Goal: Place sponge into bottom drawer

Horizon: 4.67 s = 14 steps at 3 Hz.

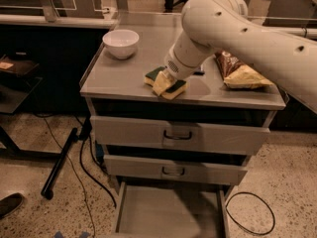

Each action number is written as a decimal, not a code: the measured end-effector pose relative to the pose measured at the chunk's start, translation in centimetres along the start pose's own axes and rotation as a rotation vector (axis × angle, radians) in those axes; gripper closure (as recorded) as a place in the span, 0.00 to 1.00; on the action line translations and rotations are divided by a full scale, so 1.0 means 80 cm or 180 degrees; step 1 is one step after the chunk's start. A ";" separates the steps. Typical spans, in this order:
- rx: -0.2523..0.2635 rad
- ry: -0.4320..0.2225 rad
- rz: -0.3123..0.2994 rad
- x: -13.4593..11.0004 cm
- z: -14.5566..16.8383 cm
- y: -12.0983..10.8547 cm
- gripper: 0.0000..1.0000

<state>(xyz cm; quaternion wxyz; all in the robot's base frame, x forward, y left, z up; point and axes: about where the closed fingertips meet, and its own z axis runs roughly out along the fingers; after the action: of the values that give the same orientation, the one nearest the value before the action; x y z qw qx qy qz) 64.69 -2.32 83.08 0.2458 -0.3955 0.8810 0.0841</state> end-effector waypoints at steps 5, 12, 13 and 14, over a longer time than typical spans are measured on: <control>-0.0383 -0.0153 0.0289 0.166 -0.060 0.156 1.00; -0.0685 0.0219 0.1953 0.399 0.198 0.113 1.00; -0.0811 0.0299 0.2303 0.440 0.272 0.116 1.00; -0.0811 0.0300 0.2303 0.440 0.272 0.116 1.00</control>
Offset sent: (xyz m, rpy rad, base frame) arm -0.1012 -0.0291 -0.0068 0.1046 -0.0148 -0.0188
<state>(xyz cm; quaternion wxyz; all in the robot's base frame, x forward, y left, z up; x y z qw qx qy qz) 45.86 -11.66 46.23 0.1084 -0.0898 0.9564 0.2560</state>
